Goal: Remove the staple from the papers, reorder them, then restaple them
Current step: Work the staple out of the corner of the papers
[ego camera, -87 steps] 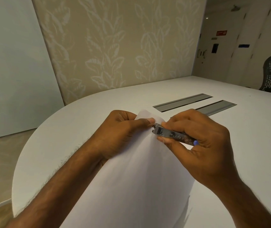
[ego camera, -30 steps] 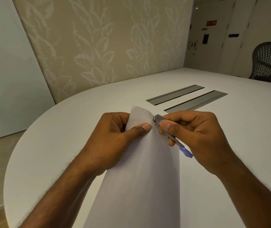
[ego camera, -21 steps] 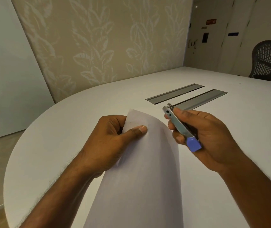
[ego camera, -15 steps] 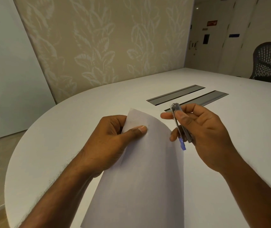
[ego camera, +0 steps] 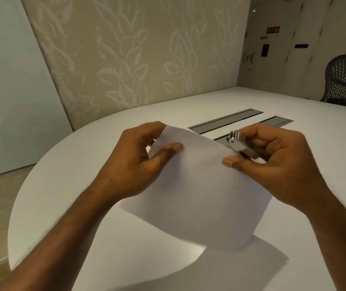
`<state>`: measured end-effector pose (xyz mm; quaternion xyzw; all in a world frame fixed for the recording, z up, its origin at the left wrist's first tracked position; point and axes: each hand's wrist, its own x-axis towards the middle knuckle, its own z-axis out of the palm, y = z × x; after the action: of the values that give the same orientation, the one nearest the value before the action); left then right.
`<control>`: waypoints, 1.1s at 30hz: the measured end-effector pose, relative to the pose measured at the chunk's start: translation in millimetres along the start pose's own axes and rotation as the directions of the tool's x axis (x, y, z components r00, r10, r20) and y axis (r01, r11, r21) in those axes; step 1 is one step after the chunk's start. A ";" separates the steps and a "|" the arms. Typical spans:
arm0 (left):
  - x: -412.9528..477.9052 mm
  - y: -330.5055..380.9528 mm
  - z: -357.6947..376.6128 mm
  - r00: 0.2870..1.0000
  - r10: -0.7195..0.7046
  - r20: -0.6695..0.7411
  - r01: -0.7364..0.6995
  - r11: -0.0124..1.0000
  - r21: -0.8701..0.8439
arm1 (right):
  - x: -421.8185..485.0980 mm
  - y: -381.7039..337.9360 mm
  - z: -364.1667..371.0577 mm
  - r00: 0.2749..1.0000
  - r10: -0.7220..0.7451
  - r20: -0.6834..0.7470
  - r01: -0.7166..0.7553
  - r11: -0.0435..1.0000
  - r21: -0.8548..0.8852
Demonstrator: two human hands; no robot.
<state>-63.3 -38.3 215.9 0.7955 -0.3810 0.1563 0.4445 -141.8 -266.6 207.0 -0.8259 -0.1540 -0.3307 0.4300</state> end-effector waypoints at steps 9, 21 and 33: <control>-16.1 -19.3 35.6 0.901 0.001 -0.433 0.001 1.000 0.004 | -19.4 -2.2 18.2 0.878 -0.469 -0.094 0.338 0.747 -0.573; -110.1 -39.4 118.8 0.474 -0.880 -0.008 0.462 0.257 -0.849 | -91.2 45.1 94.6 0.960 -0.268 0.083 0.254 0.706 -0.661; -132.3 -80.7 118.4 0.473 -0.875 -0.100 0.728 0.452 -0.516 | -133.9 42.8 128.4 0.923 0.245 0.297 -0.069 0.864 -0.499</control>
<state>-101.2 -48.9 25.0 0.7264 0.1125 -0.0198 0.6778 -163.9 -183.2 37.2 -0.9616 -0.0726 -0.1693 0.2035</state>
